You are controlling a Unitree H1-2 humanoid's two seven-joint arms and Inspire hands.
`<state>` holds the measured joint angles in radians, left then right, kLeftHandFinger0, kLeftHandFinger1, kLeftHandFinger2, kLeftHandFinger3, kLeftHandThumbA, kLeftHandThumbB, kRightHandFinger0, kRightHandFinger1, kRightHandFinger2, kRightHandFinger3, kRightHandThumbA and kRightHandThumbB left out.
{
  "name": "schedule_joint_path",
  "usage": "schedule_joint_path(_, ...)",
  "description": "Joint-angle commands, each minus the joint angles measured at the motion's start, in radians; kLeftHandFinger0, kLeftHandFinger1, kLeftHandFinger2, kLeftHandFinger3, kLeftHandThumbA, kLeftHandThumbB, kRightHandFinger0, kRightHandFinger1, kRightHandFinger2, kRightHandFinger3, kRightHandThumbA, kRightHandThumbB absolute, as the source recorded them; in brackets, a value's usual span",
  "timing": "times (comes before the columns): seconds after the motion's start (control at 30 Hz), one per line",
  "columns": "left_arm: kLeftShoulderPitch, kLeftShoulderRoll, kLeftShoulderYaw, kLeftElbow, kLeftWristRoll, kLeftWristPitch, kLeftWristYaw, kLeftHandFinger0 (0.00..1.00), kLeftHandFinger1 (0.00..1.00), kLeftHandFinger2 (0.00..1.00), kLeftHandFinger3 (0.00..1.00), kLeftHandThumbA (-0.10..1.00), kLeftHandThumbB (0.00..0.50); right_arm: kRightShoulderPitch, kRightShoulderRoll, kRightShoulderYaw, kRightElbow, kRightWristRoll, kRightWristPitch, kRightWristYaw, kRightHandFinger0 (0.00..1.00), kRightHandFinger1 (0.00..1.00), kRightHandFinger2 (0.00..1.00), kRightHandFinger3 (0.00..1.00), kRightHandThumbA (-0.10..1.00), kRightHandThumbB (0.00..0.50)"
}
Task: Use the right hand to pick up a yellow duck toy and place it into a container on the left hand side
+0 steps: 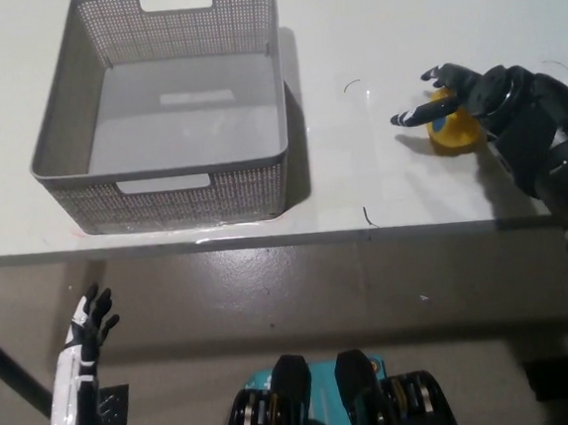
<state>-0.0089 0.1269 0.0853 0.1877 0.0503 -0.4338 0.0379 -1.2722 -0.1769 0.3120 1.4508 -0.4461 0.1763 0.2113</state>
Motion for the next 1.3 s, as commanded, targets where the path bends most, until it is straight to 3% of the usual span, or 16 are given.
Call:
schedule_joint_path(0.0,0.015,0.016,0.022,-0.042,-0.037,-0.036,0.000,1.00,1.00,1.00,1.00,1.00,0.500,-0.001,0.026,0.027,0.006,-0.002,0.001,0.010,1.00,1.00,1.00,1.00,0.84,0.474)
schedule_joint_path(0.27,0.031,0.028,0.056,-0.063,-0.067,-0.036,-0.004,1.00,1.00,1.00,1.00,1.00,0.500,0.003,0.037,0.065,0.008,-0.010,-0.029,0.007,1.00,1.00,1.00,1.00,0.81,0.456)
schedule_joint_path(0.3,0.033,0.031,0.060,-0.067,-0.070,-0.036,-0.004,1.00,1.00,1.00,1.00,1.00,0.500,0.001,0.038,0.071,0.008,-0.012,-0.027,0.009,1.00,1.00,1.00,1.00,0.81,0.431)
schedule_joint_path(0.33,0.034,0.034,0.065,-0.070,-0.078,-0.036,-0.005,1.00,1.00,1.00,1.00,1.00,0.500,-0.001,0.038,0.090,0.009,-0.026,-0.033,0.018,1.00,1.00,1.00,1.00,0.86,0.372)
schedule_joint_path(0.37,0.036,0.036,0.067,-0.071,-0.084,-0.035,-0.007,1.00,1.00,1.00,1.00,1.00,0.500,-0.002,0.037,0.095,0.009,-0.028,-0.035,0.021,1.00,1.00,1.00,1.00,0.86,0.369)
schedule_joint_path(0.47,0.039,0.043,0.081,-0.074,-0.090,-0.036,-0.011,1.00,1.00,1.00,1.00,1.00,0.500,-0.006,0.032,0.067,0.011,0.014,-0.004,0.008,1.00,1.00,1.00,1.00,0.75,0.420)
schedule_joint_path(0.53,0.040,0.047,0.085,-0.078,-0.095,-0.036,-0.017,1.00,1.00,1.00,1.00,1.00,0.500,-0.004,0.018,0.076,0.011,0.007,-0.014,0.023,1.00,1.00,1.00,1.00,0.77,0.410)
schedule_joint_path(0.63,0.033,0.049,0.083,-0.077,-0.098,-0.035,-0.021,1.00,1.00,1.00,1.00,1.00,0.500,0.002,-0.007,0.074,0.011,0.008,-0.003,0.005,1.00,1.00,1.00,1.00,0.79,0.469)
schedule_joint_path(0.7,0.028,0.052,0.080,-0.075,-0.101,-0.036,-0.025,1.00,1.00,1.00,1.00,1.00,0.500,0.009,-0.024,0.072,0.011,0.009,-0.003,-0.001,1.00,1.00,1.00,1.00,0.80,0.478)
schedule_joint_path(0.9,0.007,0.046,0.062,-0.070,-0.086,-0.026,-0.031,1.00,1.00,1.00,1.00,1.00,0.500,0.028,-0.076,0.088,0.009,-0.004,-0.005,-0.006,1.00,1.00,1.00,1.00,0.87,0.474)
schedule_joint_path(1.07,-0.039,0.033,0.032,-0.040,-0.062,-0.031,-0.037,1.00,1.00,1.00,1.00,1.00,0.500,0.057,-0.140,0.059,0.006,0.024,-0.006,-0.017,1.00,1.00,1.00,1.00,0.80,0.474)
schedule_joint_path(1.17,-0.060,0.031,0.014,-0.026,-0.047,-0.036,-0.040,1.00,1.00,1.00,1.00,1.00,0.500,0.078,-0.172,0.039,0.004,0.041,-0.012,-0.015,1.00,1.00,1.00,1.00,0.75,0.446)
schedule_joint_path(1.27,-0.077,0.032,-0.004,-0.013,-0.041,-0.036,-0.044,1.00,1.00,1.00,1.00,1.00,0.500,0.096,-0.197,0.035,0.002,0.039,-0.024,-0.028,1.00,1.00,1.00,1.00,0.77,0.464)
